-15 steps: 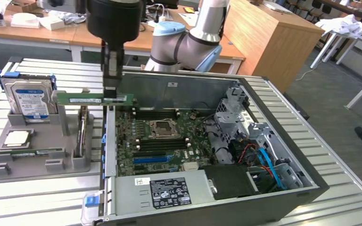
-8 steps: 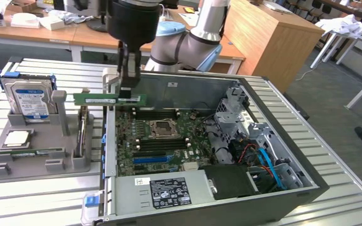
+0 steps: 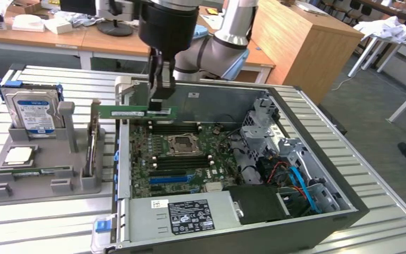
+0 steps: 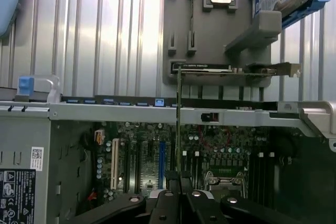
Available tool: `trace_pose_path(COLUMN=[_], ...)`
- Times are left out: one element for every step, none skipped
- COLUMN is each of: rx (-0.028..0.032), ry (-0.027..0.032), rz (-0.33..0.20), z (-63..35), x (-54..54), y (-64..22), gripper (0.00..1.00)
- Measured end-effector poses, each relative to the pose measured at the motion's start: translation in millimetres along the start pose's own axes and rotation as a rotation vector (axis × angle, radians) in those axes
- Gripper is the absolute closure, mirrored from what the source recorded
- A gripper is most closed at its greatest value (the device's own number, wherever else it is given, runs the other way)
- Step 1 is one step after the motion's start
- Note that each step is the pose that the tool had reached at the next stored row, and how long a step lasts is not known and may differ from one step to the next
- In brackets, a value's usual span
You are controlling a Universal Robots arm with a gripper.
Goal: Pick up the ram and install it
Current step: 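Pick up the ram and move it above insertion slot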
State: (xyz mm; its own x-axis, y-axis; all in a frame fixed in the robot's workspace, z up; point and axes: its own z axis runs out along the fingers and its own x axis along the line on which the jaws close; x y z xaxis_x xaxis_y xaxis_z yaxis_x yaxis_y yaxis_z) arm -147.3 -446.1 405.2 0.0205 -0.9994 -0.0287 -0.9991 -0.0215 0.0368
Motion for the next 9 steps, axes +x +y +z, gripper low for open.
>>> trace_pose_path(rx=[0.0000,0.0000,-0.0001,-0.0001,0.0000,0.0000,0.0000,0.0001,0.0001], ry=[0.0000,0.0000,0.0000,0.0000,0.0000,-0.0001,-0.0001,0.0000,-0.0001], rz=[0.000,0.000,0.000,0.000,0.000,0.000,0.000,0.000,0.000], z=[-0.1,-0.2,-0.3,-0.4,-0.5,-0.6,-0.7,-0.8,-0.9], x=[0.1,0.1,0.2,0.2,0.3,0.3,0.4,0.5,0.5], y=[-2.7,-5.6,-8.2,-10.7,-13.4,-16.4,-19.4,-22.4,-25.4], gripper=[0.89,0.89,0.89,0.89,0.89,0.89,0.89,0.89,0.89])
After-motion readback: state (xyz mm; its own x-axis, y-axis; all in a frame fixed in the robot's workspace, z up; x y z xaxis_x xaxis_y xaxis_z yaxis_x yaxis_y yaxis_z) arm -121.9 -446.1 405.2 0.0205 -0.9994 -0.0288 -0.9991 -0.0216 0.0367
